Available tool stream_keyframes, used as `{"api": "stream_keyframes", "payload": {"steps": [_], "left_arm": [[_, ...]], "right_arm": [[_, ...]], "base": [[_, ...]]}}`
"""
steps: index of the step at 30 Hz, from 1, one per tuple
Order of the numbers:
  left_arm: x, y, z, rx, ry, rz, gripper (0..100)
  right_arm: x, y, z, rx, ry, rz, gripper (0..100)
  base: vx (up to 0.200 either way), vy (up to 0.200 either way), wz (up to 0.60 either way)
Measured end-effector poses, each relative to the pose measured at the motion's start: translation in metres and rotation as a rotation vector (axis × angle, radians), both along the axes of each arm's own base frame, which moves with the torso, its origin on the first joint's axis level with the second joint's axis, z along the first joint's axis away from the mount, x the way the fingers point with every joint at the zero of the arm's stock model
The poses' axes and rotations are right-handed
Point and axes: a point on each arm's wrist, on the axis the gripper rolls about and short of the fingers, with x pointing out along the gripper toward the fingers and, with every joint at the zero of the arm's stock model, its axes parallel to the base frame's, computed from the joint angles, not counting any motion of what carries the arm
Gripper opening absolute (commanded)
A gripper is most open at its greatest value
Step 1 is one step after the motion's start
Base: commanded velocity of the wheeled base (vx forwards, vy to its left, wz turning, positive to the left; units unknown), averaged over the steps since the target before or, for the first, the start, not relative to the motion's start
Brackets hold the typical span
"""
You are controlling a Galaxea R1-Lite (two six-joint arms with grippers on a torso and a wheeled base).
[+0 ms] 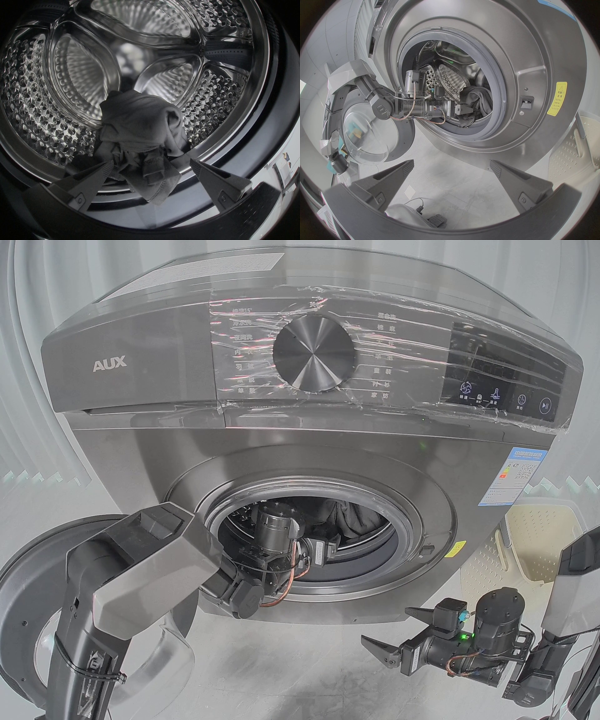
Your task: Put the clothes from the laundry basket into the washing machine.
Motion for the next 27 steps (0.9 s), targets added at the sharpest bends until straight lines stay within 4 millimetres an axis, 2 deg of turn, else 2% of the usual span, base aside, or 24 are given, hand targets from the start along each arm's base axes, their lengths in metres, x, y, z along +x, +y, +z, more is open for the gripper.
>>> {"api": "stream_keyframes", "payload": {"steps": [11,12,21,24,27], "left_arm": [[0.012,-0.007,-0.020,-0.009,-0.027,-0.006,100],[0.014,-0.007,-0.022,-0.008,-0.026,-0.005,0],[0.023,-0.009,-0.035,-0.007,-0.030,0.006,0],[0.027,-0.009,-0.032,-0.017,-0.045,0.020,0],[0.037,-0.009,-0.021,-0.044,-0.087,0.044,0]], "right_arm": [[0.000,0.000,0.000,0.000,0.000,0.001,100],[0.000,0.000,0.000,-0.001,0.001,0.001,100],[0.000,0.000,0.001,0.001,-0.003,-0.001,100],[0.000,0.000,0.001,0.003,-0.004,-0.001,100],[0.000,0.000,0.001,0.003,-0.005,-0.001,100]], "base": [[0.000,0.000,0.00],[0.000,0.000,0.00],[0.000,0.000,0.00],[0.000,0.000,0.00],[0.000,0.000,0.00]]}}
